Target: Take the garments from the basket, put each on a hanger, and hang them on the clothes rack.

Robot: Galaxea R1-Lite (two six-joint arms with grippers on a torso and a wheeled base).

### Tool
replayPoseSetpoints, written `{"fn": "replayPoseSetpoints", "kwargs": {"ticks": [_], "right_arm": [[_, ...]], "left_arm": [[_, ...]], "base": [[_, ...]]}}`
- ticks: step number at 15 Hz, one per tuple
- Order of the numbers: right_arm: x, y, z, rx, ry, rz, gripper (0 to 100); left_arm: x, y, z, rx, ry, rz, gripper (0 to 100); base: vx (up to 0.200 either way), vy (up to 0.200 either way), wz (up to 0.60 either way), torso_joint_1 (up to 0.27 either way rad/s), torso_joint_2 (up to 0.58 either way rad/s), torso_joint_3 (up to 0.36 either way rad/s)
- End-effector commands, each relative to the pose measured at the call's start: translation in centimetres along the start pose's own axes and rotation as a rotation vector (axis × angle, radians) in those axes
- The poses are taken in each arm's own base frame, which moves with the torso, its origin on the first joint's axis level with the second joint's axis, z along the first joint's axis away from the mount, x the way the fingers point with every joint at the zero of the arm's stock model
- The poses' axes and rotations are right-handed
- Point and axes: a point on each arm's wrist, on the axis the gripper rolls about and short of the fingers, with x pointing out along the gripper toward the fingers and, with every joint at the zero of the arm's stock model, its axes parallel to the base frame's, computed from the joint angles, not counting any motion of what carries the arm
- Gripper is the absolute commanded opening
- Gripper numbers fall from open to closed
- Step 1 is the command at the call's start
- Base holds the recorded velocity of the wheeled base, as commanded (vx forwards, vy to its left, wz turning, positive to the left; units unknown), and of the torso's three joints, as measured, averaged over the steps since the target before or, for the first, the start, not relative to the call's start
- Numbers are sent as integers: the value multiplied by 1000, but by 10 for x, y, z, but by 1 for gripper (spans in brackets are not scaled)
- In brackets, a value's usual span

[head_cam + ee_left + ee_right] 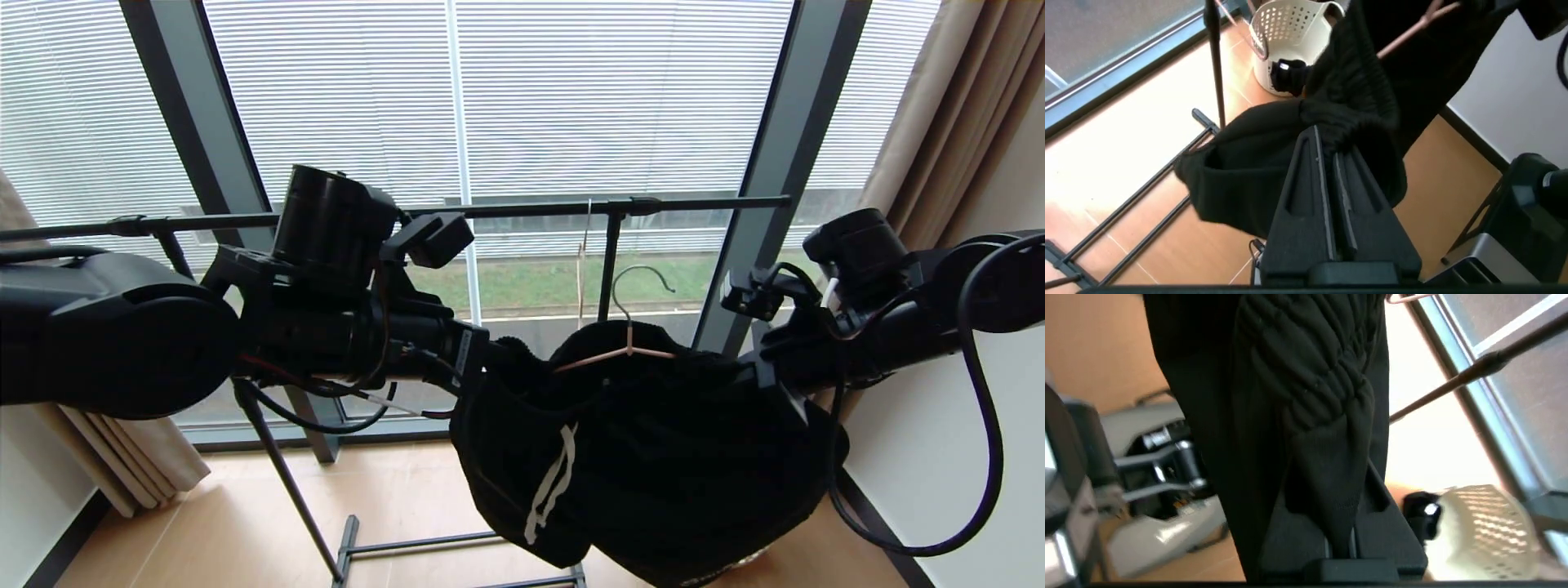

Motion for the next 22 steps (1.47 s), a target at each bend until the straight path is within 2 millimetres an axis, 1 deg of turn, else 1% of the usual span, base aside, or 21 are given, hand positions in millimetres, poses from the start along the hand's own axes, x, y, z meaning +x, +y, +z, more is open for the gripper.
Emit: {"fn": "replayPoseSetpoints", "kwargs": {"ticks": [1, 5, 8, 9, 10, 12, 13, 14, 16, 18, 20, 22], "right_arm": [[8, 2, 10, 54, -37, -6, 0], [10, 5, 11, 56, -55, -3, 0], [12, 8, 13, 44, -60, 3, 0], [11, 12, 9, 39, -69, 17, 0], [11, 13, 8, 29, -82, 17, 0], [11, 19, 0, -38, -163, -13, 0], [11, 19, -1, -43, -166, -15, 0], [11, 21, -7, -99, -195, -40, 0], [11, 23, -12, -146, -192, -48, 0], [13, 24, -18, -204, -173, -52, 0], [13, 23, -20, -218, -167, -58, 0], [16, 23, -19, -217, -153, -77, 0]], "left_arm": [[13, -9, 14, 18, 2, -24, 0], [26, -19, 21, 36, 10, 7, 0], [23, -21, 28, 44, -15, 4, 0], [21, -20, 34, 46, -41, 46, 0], [21, -20, 36, 45, -48, 69, 0], [15, -7, 39, 19, -67, 151, 0], [15, -6, 39, 16, -68, 154, 0], [10, 5, 41, -27, -82, 198, 0], [5, 15, 45, -44, -105, 245, 0], [1, 18, 53, -64, -139, 265, 0], [1, 17, 54, -72, -143, 263, 0], [4, 9, 54, -63, -139, 243, 0]], "base": [[0, 0, 0, 0, 0, 0], [0, 0, 0, 0, 0, 0], [0, 0, 0, 0, 0, 0], [0, 0, 0, 0, 0, 0], [0, 0, 0, 0, 0, 0], [0, 0, 0, 0, 0, 0], [0, 0, 0, 0, 0, 0], [0, 0, 0, 0, 0, 0], [0, 0, 0, 0, 0, 0], [0, 0, 0, 0, 0, 0], [0, 0, 0, 0, 0, 0], [0, 0, 0, 0, 0, 0]]}}
